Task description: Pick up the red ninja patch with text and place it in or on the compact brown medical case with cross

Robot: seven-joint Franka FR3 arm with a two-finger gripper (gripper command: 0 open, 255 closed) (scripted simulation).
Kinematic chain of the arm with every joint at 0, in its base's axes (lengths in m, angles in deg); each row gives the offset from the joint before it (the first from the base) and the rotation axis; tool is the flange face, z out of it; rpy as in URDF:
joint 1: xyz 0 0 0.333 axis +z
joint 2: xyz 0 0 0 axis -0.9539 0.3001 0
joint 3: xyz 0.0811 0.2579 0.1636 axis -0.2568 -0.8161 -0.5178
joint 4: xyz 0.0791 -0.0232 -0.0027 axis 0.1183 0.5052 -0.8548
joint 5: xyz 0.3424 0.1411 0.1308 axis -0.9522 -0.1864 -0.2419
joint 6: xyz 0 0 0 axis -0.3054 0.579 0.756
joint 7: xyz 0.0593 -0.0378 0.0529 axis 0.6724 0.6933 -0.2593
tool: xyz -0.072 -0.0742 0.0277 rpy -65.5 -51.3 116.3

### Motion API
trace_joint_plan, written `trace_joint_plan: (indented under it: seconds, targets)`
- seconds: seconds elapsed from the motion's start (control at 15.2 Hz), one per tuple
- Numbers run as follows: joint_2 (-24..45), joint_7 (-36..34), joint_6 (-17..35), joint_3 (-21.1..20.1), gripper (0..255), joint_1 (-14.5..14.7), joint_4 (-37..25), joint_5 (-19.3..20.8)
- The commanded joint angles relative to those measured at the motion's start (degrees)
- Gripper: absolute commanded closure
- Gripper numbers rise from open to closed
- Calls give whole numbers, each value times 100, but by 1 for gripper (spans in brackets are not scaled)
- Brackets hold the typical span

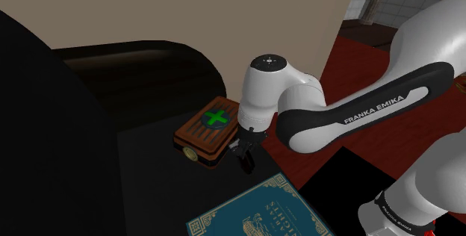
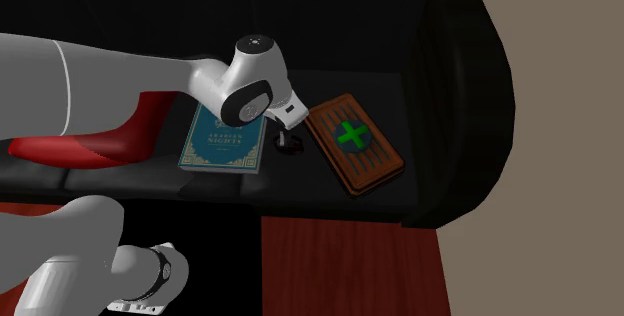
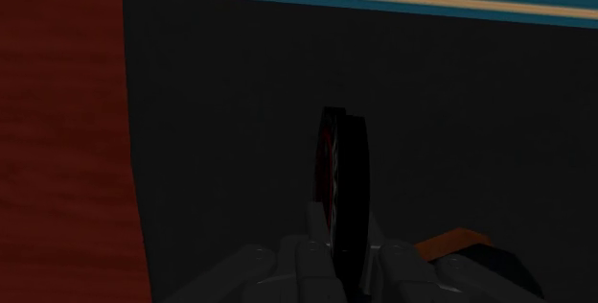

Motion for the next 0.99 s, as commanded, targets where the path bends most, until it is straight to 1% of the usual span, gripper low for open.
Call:
trace_joint_plan:
  seconds: [0.0, 0.13, 0.53, 0.92]
  targets:
    - [2, -1, -1, 0, 255, -1, 1, 1]
    - [-2, 0, -1, 0, 255, 1, 3, -2]
    - [-359, 280, -475, 101, 255, 66, -205, -332]
    - [-644, 481, -954, 214, 255, 119, -460, -546]
